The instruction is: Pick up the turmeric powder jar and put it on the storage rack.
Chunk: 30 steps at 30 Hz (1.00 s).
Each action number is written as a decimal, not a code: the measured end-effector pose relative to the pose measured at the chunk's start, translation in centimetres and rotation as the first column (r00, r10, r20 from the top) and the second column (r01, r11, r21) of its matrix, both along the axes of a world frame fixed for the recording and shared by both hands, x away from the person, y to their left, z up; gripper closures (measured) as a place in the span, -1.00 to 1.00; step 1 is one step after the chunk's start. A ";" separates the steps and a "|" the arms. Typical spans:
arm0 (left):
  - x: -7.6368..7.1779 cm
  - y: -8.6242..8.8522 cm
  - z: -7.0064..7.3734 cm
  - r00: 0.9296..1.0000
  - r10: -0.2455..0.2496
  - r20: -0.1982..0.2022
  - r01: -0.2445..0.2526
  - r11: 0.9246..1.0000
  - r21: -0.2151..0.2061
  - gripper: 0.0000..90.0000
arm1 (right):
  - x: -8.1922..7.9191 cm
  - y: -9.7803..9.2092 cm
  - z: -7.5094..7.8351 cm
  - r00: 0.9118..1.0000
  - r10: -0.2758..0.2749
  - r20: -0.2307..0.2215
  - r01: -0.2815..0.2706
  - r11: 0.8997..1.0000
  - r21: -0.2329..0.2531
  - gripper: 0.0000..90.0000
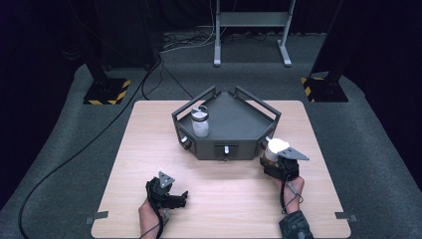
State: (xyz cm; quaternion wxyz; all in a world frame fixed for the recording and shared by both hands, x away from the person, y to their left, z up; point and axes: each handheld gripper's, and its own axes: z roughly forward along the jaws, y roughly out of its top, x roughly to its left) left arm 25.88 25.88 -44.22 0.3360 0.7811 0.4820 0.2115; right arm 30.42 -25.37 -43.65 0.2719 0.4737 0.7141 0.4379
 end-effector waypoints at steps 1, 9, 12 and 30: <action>0.0 0.0 0.0 1.000 0.000 0.000 0.000 1.000 0.001 -0.99 | 0.0 0.0 0.1 1.000 0.000 -0.001 0.000 1.000 -0.002 -0.32; 0.0 0.0 0.0 1.000 0.000 -0.001 0.000 1.000 0.000 -0.99 | 0.0 -0.5 0.9 1.000 -0.008 -0.003 0.008 1.000 -0.011 -0.32; 0.0 0.0 0.0 1.000 0.000 -0.001 0.000 1.000 -0.001 -0.99 | -0.1 -0.6 1.2 1.000 -0.008 0.001 0.008 1.000 -0.012 -0.32; 0.0 0.0 0.0 1.000 0.000 -0.002 0.000 1.000 -0.001 -0.99 | 0.1 -0.5 3.0 1.000 0.018 0.004 -0.018 0.999 -0.035 -0.32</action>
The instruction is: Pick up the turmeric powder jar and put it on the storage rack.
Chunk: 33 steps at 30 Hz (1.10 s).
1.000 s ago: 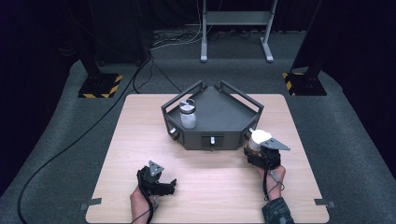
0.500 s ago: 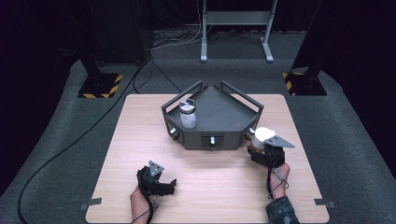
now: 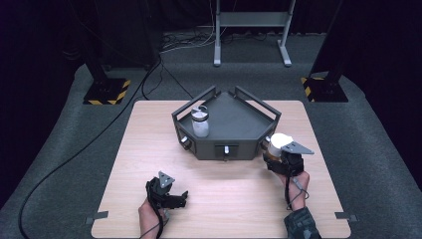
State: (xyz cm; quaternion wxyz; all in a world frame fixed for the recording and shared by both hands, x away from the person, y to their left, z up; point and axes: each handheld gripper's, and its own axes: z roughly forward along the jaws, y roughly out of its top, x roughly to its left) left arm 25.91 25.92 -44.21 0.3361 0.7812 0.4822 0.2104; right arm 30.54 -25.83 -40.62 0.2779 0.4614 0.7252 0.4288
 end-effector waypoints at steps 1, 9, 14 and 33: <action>0.0 0.0 0.0 1.000 0.000 0.000 0.000 1.000 0.000 -0.99 | 0.0 0.1 0.1 1.000 -0.001 0.000 0.001 1.000 -0.001 -0.32; 0.0 0.0 0.0 1.000 0.001 0.000 -0.001 1.000 0.000 -0.99 | 0.2 0.0 1.0 1.000 0.015 -0.002 -0.015 1.000 -0.008 -0.32; 0.0 0.0 0.0 1.000 0.000 0.000 0.000 1.000 0.000 -0.99 | 0.2 0.1 1.6 1.000 0.020 0.002 -0.020 1.000 -0.015 -0.32; 0.0 0.0 0.0 1.000 0.000 0.000 0.000 1.000 0.000 -0.99 | 0.6 0.5 3.7 0.999 0.037 0.009 -0.037 0.999 -0.037 -0.32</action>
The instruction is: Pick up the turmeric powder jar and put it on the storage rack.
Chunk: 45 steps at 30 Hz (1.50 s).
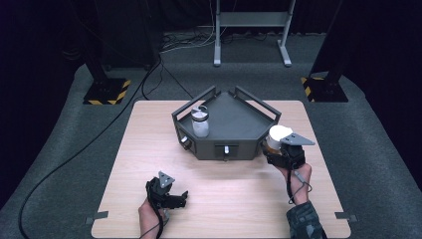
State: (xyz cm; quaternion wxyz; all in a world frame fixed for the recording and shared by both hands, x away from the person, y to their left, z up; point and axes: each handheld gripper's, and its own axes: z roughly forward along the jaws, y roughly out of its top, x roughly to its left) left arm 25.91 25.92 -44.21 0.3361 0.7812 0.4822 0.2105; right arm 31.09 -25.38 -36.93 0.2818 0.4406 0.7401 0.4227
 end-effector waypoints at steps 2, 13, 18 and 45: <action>0.0 0.0 0.0 1.000 0.000 0.000 0.000 1.000 0.000 -0.99 | 0.1 0.0 0.2 1.000 0.004 0.001 -0.004 1.000 0.000 -0.32; 0.0 0.0 0.0 1.000 0.000 0.000 0.000 1.000 0.000 -0.99 | 0.2 0.3 1.6 1.000 0.014 0.015 -0.014 1.000 -0.014 -0.32; 0.0 0.0 0.0 1.000 0.000 0.001 0.000 1.000 0.000 -0.99 | 0.3 0.4 2.1 1.000 0.021 0.014 -0.020 1.000 -0.015 -0.32; 0.0 0.0 0.0 1.000 0.000 0.000 0.000 1.000 0.000 -0.99 | 1.3 1.6 4.4 0.998 0.054 0.029 -0.053 0.998 -0.035 -0.32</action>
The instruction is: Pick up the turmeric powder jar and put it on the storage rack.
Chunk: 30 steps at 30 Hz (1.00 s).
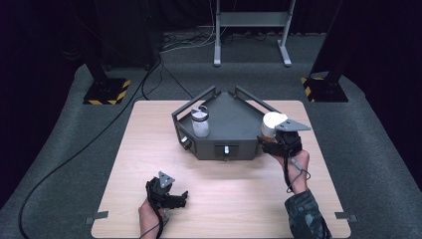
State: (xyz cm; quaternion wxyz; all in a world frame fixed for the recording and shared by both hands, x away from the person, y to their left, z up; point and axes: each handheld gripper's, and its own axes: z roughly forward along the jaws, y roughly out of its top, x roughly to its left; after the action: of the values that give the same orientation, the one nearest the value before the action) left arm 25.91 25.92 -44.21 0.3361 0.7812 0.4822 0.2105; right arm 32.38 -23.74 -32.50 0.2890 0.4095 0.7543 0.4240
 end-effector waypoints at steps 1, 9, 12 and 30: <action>0.0 0.0 0.0 1.000 0.000 0.001 0.000 1.000 0.000 -0.99 | 0.0 0.0 0.1 1.000 0.000 0.000 0.000 1.000 0.000 -0.32; 0.0 0.0 0.0 1.000 0.000 0.001 0.000 1.000 0.000 -0.99 | 0.3 0.1 0.4 1.000 0.003 0.003 -0.003 1.000 0.005 -0.32; 0.0 0.0 0.0 1.000 0.000 0.000 0.000 1.000 0.000 -0.98 | 0.3 0.2 0.6 1.000 0.005 0.005 -0.005 1.000 0.005 -0.32; 0.0 0.0 0.0 1.000 0.000 0.001 0.000 1.000 0.000 -0.98 | 1.5 1.5 2.1 0.999 0.027 0.018 -0.026 1.000 -0.012 -0.32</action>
State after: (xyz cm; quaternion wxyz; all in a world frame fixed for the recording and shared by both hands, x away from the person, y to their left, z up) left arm 25.89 25.90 -44.21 0.3363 0.7810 0.4821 0.2109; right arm 33.91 -22.24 -30.38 0.2927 0.3939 0.7594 0.4272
